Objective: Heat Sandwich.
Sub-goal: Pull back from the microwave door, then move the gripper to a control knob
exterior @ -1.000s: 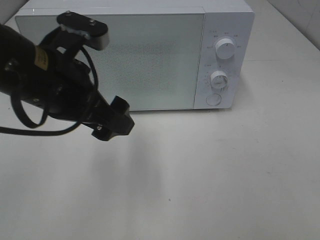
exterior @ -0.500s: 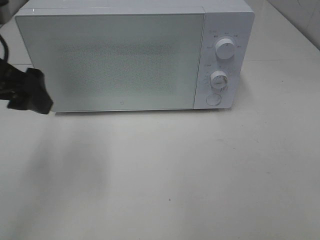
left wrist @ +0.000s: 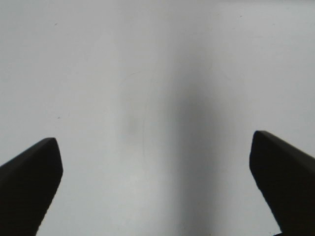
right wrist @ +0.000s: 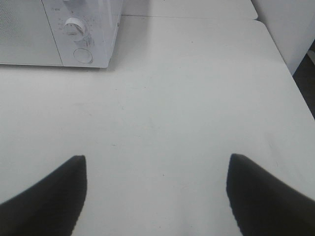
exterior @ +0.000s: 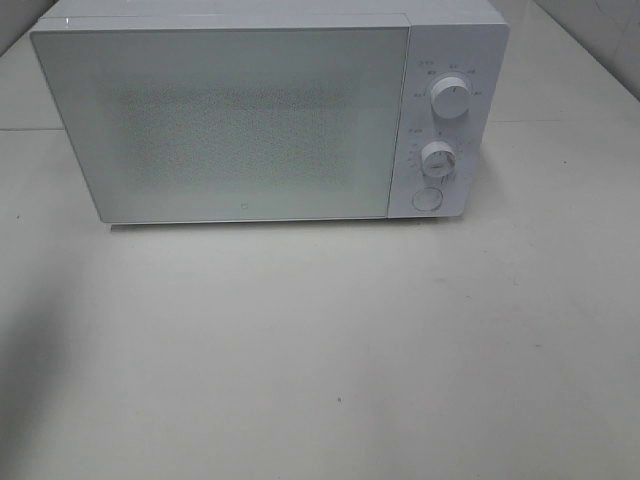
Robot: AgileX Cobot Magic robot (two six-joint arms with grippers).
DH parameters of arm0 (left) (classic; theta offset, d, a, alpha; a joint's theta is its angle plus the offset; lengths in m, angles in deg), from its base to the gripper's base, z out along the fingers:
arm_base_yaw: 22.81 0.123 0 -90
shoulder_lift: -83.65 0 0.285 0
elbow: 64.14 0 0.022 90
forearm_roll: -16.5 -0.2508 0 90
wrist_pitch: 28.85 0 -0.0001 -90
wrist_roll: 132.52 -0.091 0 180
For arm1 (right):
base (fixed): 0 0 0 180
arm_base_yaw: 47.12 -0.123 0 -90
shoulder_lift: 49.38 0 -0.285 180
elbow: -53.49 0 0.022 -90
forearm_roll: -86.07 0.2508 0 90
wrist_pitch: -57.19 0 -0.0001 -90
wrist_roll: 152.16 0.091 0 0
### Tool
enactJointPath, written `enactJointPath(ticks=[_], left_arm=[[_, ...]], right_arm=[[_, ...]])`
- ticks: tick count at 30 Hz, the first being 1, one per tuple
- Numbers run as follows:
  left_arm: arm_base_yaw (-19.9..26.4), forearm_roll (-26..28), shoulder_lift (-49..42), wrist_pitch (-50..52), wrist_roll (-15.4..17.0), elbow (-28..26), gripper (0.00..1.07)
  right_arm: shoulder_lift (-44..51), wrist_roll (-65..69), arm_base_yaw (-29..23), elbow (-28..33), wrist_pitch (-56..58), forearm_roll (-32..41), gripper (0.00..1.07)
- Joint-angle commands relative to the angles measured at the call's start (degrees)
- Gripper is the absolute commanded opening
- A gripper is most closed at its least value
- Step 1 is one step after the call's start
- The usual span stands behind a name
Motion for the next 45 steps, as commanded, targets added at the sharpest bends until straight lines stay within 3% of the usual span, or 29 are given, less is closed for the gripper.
enactJointPath(ticks=[1, 10, 19, 45], left_arm=[[1.0, 0.9, -2.8, -0.1, -0.1, 2.6, 0.99], [1.0, 4.4, -17.5, 0.5, -1.4, 13.9, 0.98], [-0.7, 4.5, -31.9, -4.2, -2.6, 19.0, 0.98], [-1.2, 4.9, -57.2, -8.9, -2.6, 21.7, 0.98]], right_arm=[[1.6, 0.1, 0.2, 0.0, -0.4, 0.2, 0.75], [1.6, 0.1, 0.2, 0.0, -0.4, 0.2, 0.75], [1.6, 0.1, 0.2, 0.0, -0.4, 0.2, 0.75], [1.6, 0.1, 0.2, 0.0, -0.4, 0.2, 0.75]])
